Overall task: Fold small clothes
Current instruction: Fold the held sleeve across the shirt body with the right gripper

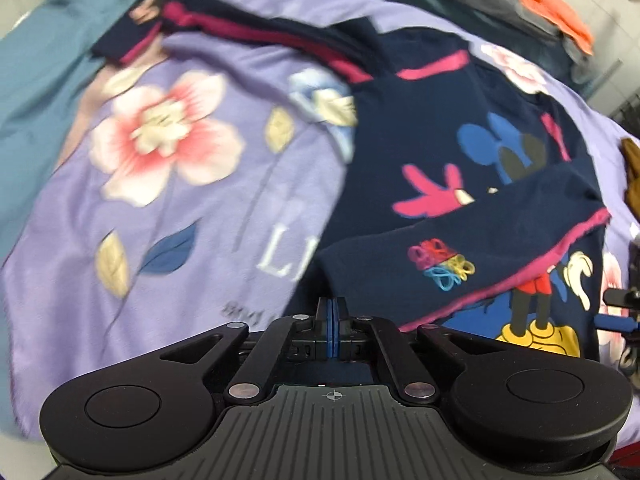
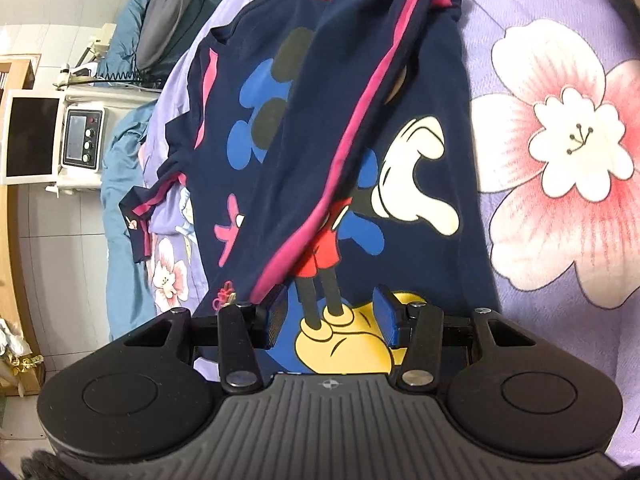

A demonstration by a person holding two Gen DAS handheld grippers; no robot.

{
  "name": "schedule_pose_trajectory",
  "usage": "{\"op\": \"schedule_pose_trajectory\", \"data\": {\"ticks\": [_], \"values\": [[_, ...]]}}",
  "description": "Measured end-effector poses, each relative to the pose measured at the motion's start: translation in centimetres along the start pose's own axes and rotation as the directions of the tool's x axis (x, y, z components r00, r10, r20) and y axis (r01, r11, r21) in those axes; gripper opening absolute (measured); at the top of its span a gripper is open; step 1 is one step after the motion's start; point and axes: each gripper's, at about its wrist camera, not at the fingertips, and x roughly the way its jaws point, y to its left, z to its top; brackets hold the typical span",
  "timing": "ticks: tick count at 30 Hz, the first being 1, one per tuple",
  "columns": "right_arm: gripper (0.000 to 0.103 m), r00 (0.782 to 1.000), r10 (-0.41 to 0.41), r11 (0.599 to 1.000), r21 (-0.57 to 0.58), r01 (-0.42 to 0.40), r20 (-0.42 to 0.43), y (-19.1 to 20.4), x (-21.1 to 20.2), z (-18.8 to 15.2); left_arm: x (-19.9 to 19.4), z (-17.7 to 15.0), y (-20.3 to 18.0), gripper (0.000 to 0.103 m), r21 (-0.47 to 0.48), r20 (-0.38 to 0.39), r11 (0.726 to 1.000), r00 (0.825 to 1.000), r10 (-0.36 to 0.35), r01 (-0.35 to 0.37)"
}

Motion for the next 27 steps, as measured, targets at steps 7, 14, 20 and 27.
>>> {"op": "schedule_pose_trajectory", "data": {"ticks": [7,14,20,27], "values": [[0.055,1.0,0.002,1.0,0.003,-0.002,-0.007,0.1,0.1,0.1,1.1,0.4,2.1,0.044,-0.055,-0.031,0.998,0.999,-0.039,0.038],[0.058,1.0,-0.005,0.999,0.046,0.005,-0.004,-0.9,0.1,-0.3,4.4,-1.3,-2.6,0.103,0.076,-0.077,0.997,0.997,-0.02,0.026],[0.058,1.0,-0.027,0.998,0.061,0.028,-0.008,-1.7,-0.1,-0.7,5.5,-2.1,-3.9,0.053,0.094,-0.04,0.995,0.999,0.035,-0.031],[0.06,0.999,-0.03,0.998,0.064,0.028,0.019,-1.9,-1.0,-0.3,0.7,-2.3,-1.5,0.037,0.032,-0.018,0.999,0.999,-0.04,0.04]]}}
